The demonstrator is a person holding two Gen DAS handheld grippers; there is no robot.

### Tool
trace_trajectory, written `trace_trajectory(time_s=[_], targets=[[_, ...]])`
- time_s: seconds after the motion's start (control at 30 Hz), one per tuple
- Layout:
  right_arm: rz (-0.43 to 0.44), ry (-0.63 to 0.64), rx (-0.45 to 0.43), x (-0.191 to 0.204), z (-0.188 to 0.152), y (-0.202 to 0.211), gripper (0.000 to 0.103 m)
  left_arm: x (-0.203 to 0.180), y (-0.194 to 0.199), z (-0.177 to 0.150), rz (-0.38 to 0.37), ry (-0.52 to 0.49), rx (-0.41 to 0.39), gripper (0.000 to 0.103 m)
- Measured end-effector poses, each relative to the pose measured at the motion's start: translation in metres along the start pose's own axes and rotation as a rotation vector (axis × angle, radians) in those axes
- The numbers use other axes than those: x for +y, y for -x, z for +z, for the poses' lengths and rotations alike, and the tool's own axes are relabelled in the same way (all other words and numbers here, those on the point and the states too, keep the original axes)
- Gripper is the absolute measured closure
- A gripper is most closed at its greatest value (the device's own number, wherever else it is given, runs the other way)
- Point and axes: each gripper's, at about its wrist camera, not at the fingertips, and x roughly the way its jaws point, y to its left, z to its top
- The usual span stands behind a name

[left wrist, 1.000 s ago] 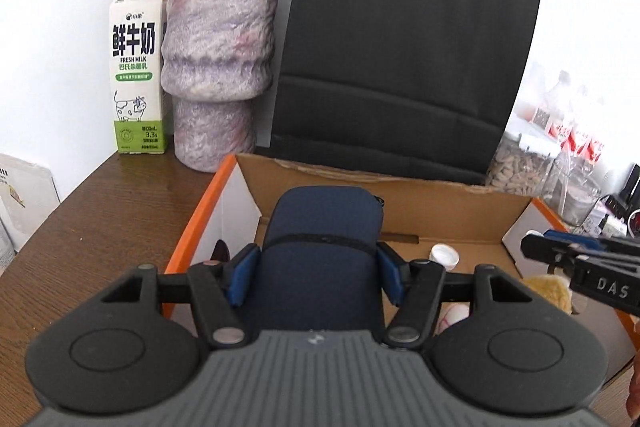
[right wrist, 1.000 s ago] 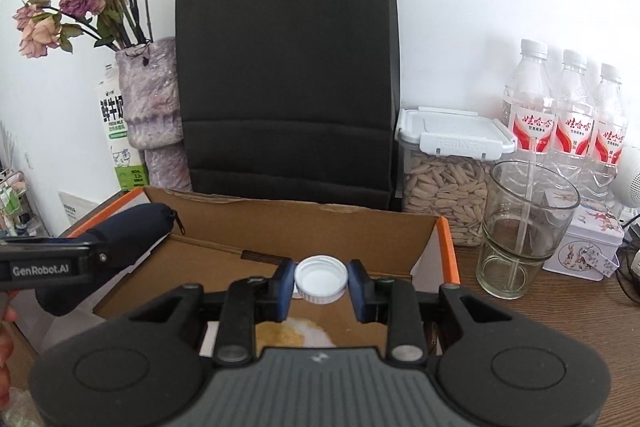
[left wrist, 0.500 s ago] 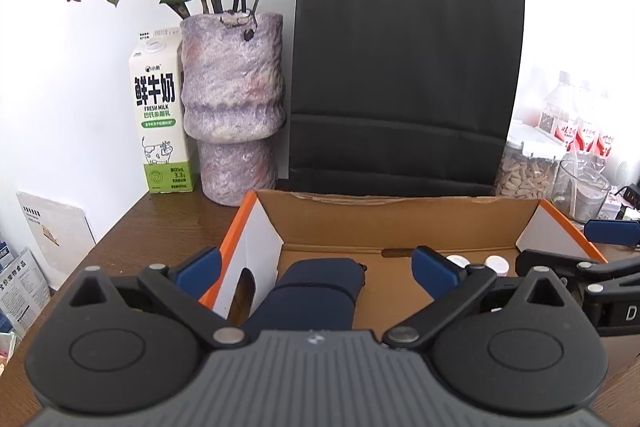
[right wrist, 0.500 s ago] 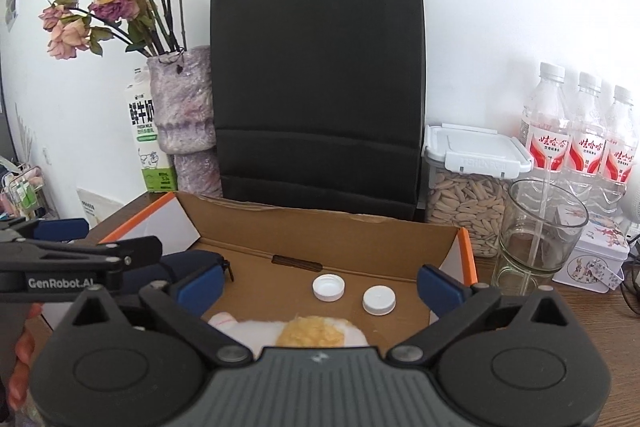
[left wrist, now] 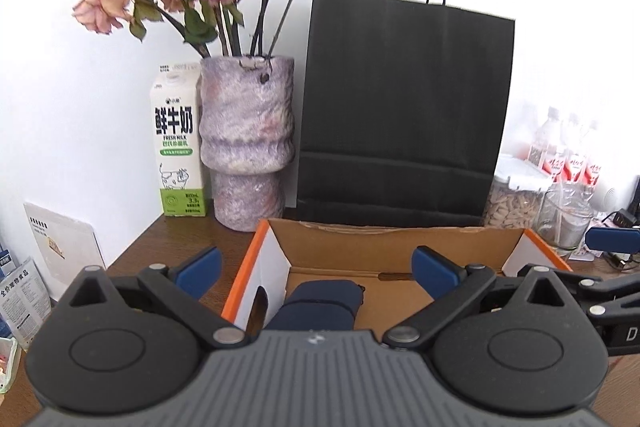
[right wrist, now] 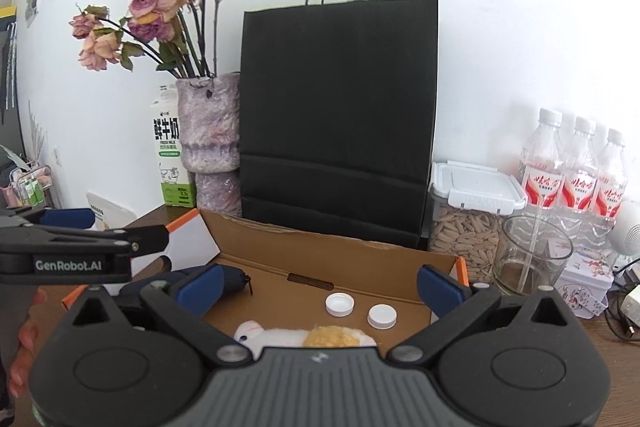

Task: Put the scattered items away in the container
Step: 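Lower the navy pouch into the box and open the left tool, then withdraw both tools from the box toward the cloth bag and cable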

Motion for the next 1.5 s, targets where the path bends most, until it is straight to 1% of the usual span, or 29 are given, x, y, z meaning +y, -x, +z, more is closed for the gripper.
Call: trace_trajectory(time_s=[0.17, 0.3, 0.5, 0.6, 0.97, 1.3, 1.4, 1.5], targets=[[-0.003, 0.019, -0.022, 0.008, -0.007, 0.028, 0.000, 0.005, 0.032, -0.005, -0.009, 0.010, -0.045, 0.000], [-0.002, 0.052, -0.040, 0.013, -0.016, 0.054, 0.000, 0.007, 0.057, -0.014, -0.008, -0.019, -0.049, 0.000], [-0.026, 0.050, -0.052, 0.018, -0.033, 0.090, 0.000, 0.013, 0.091, -0.031, -0.012, -0.022, -0.047, 0.000], [-0.028, 0.048, -0.044, 0.020, -0.043, 0.105, 0.000, 0.014, 0.106, -0.040, -0.021, -0.021, -0.066, 0.000], [-0.049, 0.044, 0.010, 0.031, -0.079, 0.144, 0.000, 0.017, 0.146, -0.074, -0.017, -0.055, -0.020, 0.000], [-0.045, 0.017, 0.092, 0.038, -0.124, 0.170, 0.000, 0.032, 0.177, -0.120, 0.009, -0.026, 0.053, 0.000], [-0.046, -0.003, 0.107, 0.037, -0.136, 0.178, 0.000, 0.036, 0.187, -0.129, 0.012, -0.017, 0.065, 0.000], [-0.058, -0.018, 0.122, 0.036, -0.146, 0.183, 0.000, 0.035, 0.195, -0.134, 0.020, -0.030, 0.065, 0.000]])
